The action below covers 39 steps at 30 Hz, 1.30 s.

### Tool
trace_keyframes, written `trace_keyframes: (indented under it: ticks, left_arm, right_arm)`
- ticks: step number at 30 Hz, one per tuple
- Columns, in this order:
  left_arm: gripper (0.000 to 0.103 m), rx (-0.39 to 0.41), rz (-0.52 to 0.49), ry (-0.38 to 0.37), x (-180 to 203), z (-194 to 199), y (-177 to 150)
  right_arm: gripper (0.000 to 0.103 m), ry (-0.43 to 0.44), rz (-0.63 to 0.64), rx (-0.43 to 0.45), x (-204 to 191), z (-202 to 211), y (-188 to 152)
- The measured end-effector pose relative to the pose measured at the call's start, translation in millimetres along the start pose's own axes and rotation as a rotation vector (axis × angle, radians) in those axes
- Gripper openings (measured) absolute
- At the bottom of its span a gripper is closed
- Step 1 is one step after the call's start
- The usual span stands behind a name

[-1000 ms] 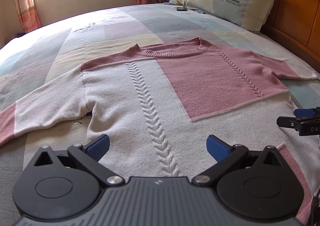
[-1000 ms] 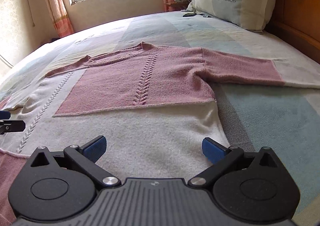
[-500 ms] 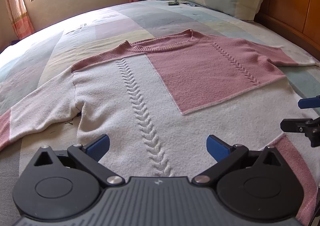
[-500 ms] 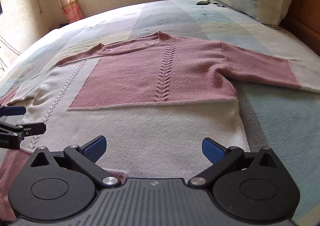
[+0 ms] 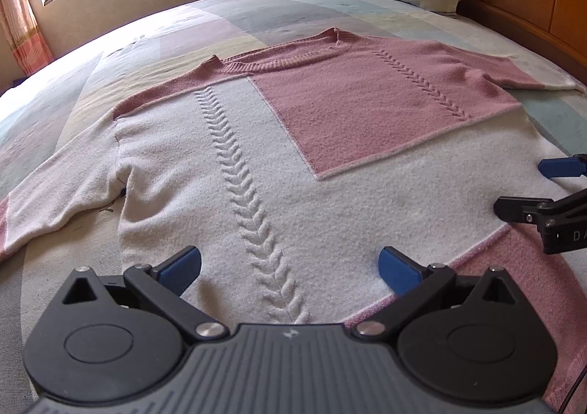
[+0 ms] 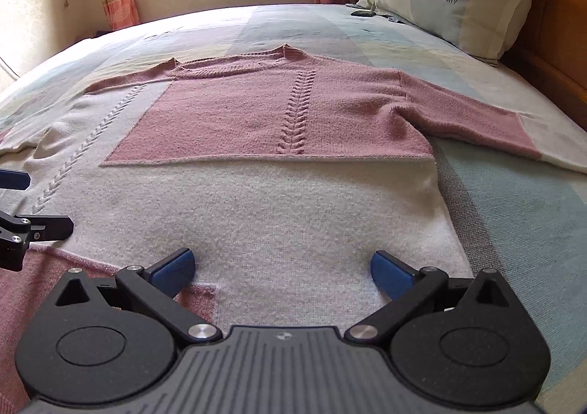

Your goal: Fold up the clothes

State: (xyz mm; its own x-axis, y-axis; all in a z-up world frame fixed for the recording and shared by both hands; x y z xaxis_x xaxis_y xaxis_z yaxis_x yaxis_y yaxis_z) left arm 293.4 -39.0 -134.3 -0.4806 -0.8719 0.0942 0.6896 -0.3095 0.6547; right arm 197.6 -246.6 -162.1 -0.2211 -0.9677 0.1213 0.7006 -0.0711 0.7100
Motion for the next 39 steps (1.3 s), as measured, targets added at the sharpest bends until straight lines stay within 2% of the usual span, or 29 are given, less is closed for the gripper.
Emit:
trace_keyframes:
  ticks: [6, 11, 13, 15, 19, 23, 27, 29, 32, 35, 39]
  left_arm:
    - [0.102, 0.019, 0.057, 0.027, 1, 16, -18]
    - [0.102, 0.060, 0.169, 0.069, 15, 49, -66]
    - [0.102, 0.101, 0.179, 0.089, 24, 64, -86]
    - [0.102, 0.090, 0.181, 0.097, 33, 74, -99]
    - [0.102, 0.027, 0.175, 0.127, 46, 85, -97]
    - [0.102, 0.023, 0.147, 0.105, 58, 80, -77]
    - [0.102, 0.019, 0.177, 0.034, 68, 64, -70]
    - [0.102, -0.010, 0.199, 0.004, 69, 54, -78]
    - [0.102, -0.006, 0.125, -0.001, 71, 60, -87]
    - [0.102, 0.031, 0.146, -0.021, 52, 79, -83]
    - [0.102, 0.112, 0.254, 0.020, -15, 97, -52]
  right_arm:
    - [0.103, 0.023, 0.021, -0.021, 2, 0, 2]
    - [0.103, 0.041, 0.036, -0.064, 3, 1, 6]
    - [0.103, 0.054, 0.026, -0.082, 4, 2, 9]
    - [0.103, 0.082, -0.004, -0.098, 6, 4, 11]
    - [0.103, 0.180, -0.107, -0.122, 11, 9, 17]
    - [0.103, 0.259, -0.216, -0.145, 20, 10, 21]
    - [0.103, 0.298, -0.297, -0.158, 29, 8, 23]
    - [0.103, 0.307, -0.333, -0.162, 34, 7, 23]
    - [0.103, 0.331, -0.381, -0.163, 38, 8, 25]
    - [0.103, 0.371, -0.389, -0.154, 34, 13, 27]
    - [0.103, 0.432, -0.299, -0.070, 20, 35, 34]
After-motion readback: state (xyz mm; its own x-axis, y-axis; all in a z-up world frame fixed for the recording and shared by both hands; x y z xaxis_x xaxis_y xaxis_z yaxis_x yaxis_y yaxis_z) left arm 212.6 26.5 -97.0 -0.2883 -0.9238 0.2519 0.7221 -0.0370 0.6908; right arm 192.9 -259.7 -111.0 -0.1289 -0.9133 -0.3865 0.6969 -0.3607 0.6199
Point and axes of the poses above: each gripper's, at about its wrist camera, not at the fingertips, and z roughly against the way its jaws point, x to its right, y to its top, the point moved 5 cm from there along -z, roughly the way its jaws point, and after that the axes turned 13 degrees about -y, right-handed, at the moved point
